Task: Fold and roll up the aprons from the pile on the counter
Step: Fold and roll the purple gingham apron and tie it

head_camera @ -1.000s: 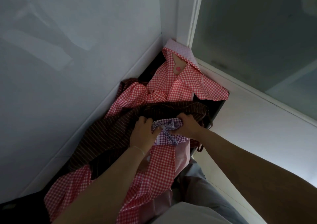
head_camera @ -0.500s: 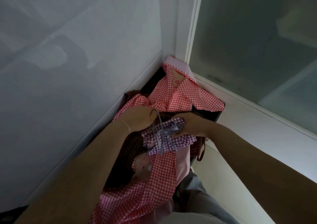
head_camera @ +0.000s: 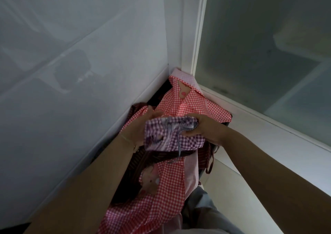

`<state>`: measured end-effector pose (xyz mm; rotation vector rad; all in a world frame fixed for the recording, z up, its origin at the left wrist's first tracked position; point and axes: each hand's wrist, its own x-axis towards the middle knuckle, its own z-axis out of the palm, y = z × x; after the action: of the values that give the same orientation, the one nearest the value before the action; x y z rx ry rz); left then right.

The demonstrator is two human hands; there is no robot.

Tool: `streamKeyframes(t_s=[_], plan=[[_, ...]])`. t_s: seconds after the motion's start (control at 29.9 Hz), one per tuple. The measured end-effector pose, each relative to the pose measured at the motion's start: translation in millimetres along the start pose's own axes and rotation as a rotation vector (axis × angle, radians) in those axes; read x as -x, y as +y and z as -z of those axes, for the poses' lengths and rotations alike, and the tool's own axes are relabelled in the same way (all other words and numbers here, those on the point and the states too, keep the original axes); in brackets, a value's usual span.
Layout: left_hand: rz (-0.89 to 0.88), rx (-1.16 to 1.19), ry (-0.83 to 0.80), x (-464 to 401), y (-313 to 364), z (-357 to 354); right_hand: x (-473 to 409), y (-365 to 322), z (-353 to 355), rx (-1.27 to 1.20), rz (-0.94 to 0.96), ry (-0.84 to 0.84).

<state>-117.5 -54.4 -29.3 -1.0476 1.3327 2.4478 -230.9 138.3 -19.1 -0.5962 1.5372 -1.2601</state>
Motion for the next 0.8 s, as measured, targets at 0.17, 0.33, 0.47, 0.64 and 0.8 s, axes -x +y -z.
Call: streamKeyframes(t_s=[0.17, 0.33, 0.47, 0.64, 0.8], plan=[[-0.146, 0.153, -0.181, 4, -27, 1, -7, 10, -7, -0.404, -0.008, 0.19], [-0.919, -0.494, 0.417, 6, -53, -10, -13, 21, -15, -0.561, -0.06, 0.317], [-1.259, -1.343, 0.634, 17, -60, -18, -14, 22, -19, -0.436, -0.044, 0.351], [-1.129, -1.529, 0.448, 13, -52, -20, -12, 18, -21, -0.075, -0.014, 0.361], [-0.632, -0.952, 0.106, 22, -12, -27, 3, 10, -9, 0.181, -0.031, 0.258]])
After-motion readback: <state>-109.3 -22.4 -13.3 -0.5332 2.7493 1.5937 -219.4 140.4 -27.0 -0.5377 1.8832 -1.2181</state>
